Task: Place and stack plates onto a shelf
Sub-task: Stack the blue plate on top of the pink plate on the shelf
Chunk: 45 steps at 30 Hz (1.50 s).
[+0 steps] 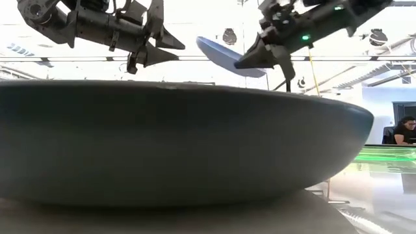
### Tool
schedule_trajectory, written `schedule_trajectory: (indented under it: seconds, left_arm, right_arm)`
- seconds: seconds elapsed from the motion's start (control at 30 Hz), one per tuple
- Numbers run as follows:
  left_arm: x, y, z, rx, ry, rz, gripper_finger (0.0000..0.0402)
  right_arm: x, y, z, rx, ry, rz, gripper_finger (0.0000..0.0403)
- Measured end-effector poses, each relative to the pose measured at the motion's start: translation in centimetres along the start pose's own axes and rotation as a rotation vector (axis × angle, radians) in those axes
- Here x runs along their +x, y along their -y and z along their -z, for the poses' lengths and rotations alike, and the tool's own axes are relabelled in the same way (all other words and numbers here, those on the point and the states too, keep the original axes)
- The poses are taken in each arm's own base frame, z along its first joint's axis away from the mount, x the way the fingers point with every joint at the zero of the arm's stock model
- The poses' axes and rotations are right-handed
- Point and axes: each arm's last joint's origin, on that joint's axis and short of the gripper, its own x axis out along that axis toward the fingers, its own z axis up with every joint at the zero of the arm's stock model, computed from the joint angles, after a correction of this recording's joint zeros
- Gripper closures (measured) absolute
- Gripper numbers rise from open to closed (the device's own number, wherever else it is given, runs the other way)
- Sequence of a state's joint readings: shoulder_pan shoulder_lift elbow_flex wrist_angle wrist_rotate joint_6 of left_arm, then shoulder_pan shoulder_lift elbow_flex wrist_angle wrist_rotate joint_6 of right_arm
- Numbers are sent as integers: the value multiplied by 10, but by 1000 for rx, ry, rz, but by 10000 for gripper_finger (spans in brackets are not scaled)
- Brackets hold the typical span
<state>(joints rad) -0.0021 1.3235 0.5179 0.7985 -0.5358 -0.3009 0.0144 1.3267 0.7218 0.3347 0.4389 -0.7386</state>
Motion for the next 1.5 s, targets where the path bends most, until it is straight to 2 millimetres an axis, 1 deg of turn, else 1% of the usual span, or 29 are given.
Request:
schedule_trajectory:
  seconds: [0.13, 0.27, 0.43, 0.53, 0.73, 0.97, 1.07, 1.3, 1.5]
  left_arm:
    - [0, 1, -2, 17, 23, 6, 213]
    - [0, 1, -4, 62, 34, 4, 213]
    - [0, 1, -4, 120, 40, 0, 213]
    - [0, 1, -4, 125, 41, 0, 213]
    - [0, 1, -4, 126, 40, 0, 213]
    - [0, 1, -4, 126, 39, 0, 213]
    - [0, 1, -4, 126, 38, 1, 213]
    - [0, 0, -1, 112, 7, -7, 213]
    - [0, 0, -1, 112, 7, -7, 213]
  right_arm:
    - [16, 29, 10, 54, -68, -34, 402]
    - [30, 43, 26, 114, -143, -83, 403]
    - [46, 44, 50, 160, -207, -146, 403]
    - [55, 41, 63, 185, -211, -212, 403]
    - [66, 44, 81, 232, -262, -203, 403]
    - [65, 48, 85, 258, -274, -189, 403]
    - [65, 48, 85, 258, -275, -185, 396]
    - [65, 48, 84, 258, -272, -183, 368]
    - [65, 48, 85, 253, -286, -165, 337]
